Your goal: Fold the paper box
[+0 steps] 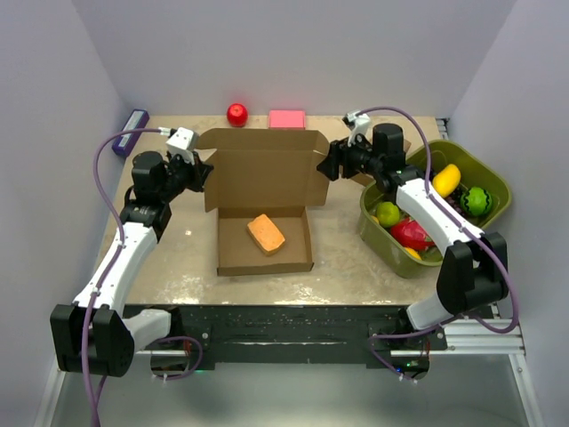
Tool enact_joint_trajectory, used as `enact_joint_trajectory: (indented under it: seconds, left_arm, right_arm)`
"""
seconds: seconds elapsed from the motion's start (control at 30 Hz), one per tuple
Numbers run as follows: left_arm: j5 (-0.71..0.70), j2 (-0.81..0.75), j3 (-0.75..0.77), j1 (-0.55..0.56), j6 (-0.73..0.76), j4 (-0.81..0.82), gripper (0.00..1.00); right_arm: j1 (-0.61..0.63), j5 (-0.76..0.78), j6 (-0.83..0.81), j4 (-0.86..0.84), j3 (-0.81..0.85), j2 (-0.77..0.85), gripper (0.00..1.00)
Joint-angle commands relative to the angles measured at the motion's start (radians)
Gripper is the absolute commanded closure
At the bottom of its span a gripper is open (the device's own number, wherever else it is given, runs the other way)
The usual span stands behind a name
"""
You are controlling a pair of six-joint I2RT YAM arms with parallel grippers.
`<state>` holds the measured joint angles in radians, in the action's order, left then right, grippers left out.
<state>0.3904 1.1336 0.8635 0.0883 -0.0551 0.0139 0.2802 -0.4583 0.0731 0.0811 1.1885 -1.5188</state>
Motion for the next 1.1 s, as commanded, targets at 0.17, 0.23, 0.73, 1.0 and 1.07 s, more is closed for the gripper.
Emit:
enact_joint_trajectory:
  seconds: [0.17,0.23,0.73,1.0,1.07]
  left_arm:
    - [0.027,0.023,0.002,0.018,-0.011,0.073,1.00]
    - [0.016,0.041,0.011,0.025,-0.032,0.077,1.00]
    - [-0.418,0.089,0.065,0.276,-0.080,0.095,1.00]
    - [-0.627,0.163,0.051,0.410,-0.127,0.165,1.00]
    - [-0.625,0.193,0.061,0.421,-0.146,0.195,1.00]
  right_arm:
    - [0.057,-0.026,0.050,0.003,-0.003,0.049,0.76]
    - [0.080,0.021,0.063,0.012,0.005,0.057,0.80]
    - [0.353,0.708,0.257,0.003,0.065,0.082,0.94]
    - [0.416,0.897,0.352,-0.124,0.003,0.109,0.96]
    - [0.422,0.906,0.355,-0.165,-0.009,0.103,0.96]
